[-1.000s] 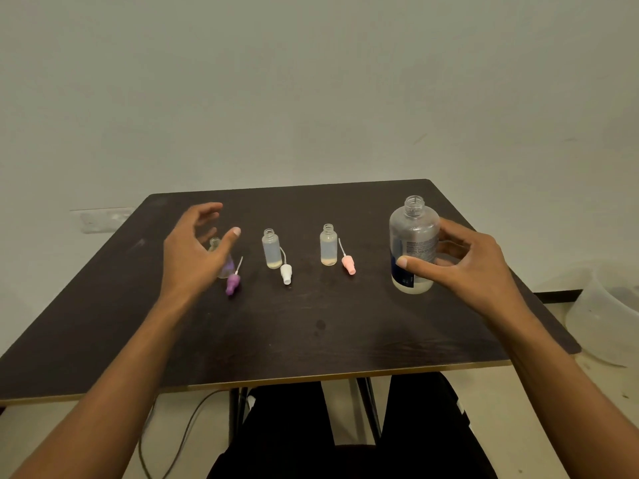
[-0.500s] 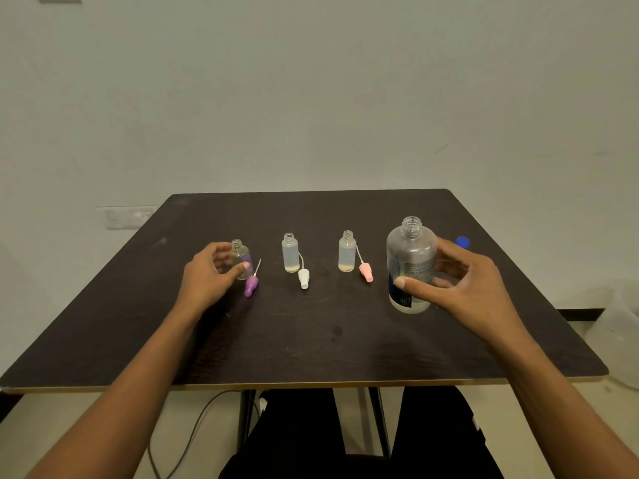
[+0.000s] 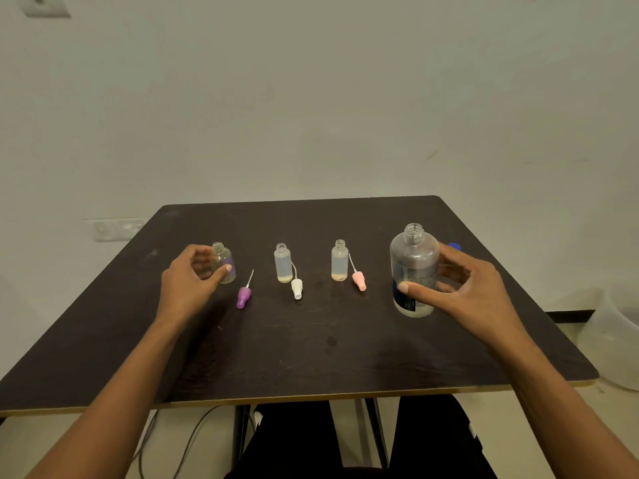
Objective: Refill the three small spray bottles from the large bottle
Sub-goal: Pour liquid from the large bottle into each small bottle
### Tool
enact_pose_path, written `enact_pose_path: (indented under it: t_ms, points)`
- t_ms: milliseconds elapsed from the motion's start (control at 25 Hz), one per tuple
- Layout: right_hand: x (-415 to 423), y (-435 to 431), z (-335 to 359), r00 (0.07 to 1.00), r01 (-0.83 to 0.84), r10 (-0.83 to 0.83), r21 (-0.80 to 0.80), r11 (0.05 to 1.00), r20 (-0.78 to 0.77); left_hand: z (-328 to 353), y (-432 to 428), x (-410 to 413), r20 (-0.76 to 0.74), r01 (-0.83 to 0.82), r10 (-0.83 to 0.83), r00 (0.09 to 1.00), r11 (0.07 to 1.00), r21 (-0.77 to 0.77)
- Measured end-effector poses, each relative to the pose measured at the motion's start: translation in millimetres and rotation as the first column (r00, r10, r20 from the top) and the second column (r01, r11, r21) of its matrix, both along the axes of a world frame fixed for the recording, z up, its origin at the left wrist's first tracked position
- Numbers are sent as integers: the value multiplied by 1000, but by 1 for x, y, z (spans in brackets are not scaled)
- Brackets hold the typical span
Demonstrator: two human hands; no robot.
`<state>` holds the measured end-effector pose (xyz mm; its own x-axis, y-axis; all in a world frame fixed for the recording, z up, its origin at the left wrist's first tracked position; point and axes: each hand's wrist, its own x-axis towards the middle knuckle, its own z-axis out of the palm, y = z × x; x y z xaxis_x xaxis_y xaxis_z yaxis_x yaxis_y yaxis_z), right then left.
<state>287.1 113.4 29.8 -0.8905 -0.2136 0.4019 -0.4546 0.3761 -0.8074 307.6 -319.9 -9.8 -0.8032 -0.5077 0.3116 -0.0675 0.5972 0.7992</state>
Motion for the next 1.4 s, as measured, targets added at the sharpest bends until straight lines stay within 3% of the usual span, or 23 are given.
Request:
enact_pose_path:
  t_ms: [120,360,640,880,1040,1400]
  points:
    - [-2,4,11,998,36,-33,45,998,-60,24,17,8,-113,51,-47,992,998,27]
    - [-5,4,37,980,84,-56,140,987,-189,60,98,14,-245,332,-298,923,936,112]
    - [-15,19,53,939,159,-54,291,944,-338,57,173,11,-268,538,-486,832,825,174]
    - [-20,27,55,879,312,-41,507,804,-476,46,195,15,-229,590,-555,800,798,125]
    - [-21,27,61,847,368,-12,569,735,-532,47,198,16,-230,599,-562,794,787,147]
    - [-19,22,65,829,376,38,606,701,-559,46,198,19,-229,593,-557,798,795,131]
